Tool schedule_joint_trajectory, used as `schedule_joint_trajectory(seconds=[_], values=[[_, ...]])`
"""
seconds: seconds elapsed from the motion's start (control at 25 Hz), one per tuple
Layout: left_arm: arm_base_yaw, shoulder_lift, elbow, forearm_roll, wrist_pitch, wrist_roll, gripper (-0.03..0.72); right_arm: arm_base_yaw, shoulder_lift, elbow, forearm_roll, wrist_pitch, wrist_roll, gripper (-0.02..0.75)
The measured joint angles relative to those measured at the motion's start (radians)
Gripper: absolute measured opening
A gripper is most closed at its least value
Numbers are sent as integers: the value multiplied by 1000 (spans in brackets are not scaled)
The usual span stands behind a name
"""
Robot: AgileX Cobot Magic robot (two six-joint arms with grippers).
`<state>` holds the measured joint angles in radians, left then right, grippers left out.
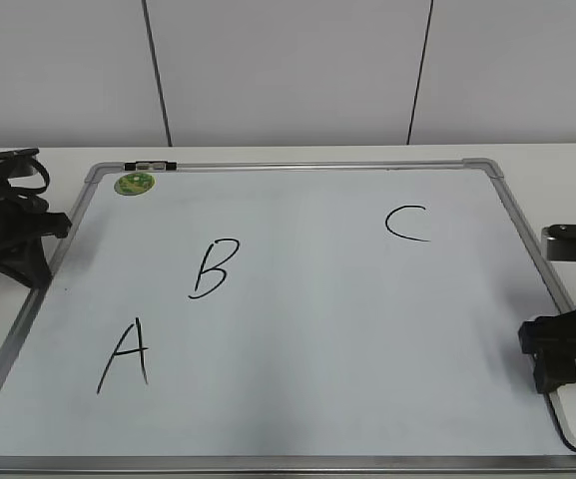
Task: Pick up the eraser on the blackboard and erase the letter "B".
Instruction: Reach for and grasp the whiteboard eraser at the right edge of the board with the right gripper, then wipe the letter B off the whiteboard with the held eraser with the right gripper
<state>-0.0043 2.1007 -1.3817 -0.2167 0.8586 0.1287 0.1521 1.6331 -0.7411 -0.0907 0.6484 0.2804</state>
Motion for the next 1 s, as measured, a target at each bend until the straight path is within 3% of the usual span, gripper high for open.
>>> schedule_joint_trajectory(seconds=[0.8, 1.0], values=[[0, 0, 0, 0, 0, 0, 11, 0, 0, 0, 10, -15, 15, 544], [0, 0, 0, 0, 0, 0, 11, 0, -44, -46, 0, 43, 17, 544]])
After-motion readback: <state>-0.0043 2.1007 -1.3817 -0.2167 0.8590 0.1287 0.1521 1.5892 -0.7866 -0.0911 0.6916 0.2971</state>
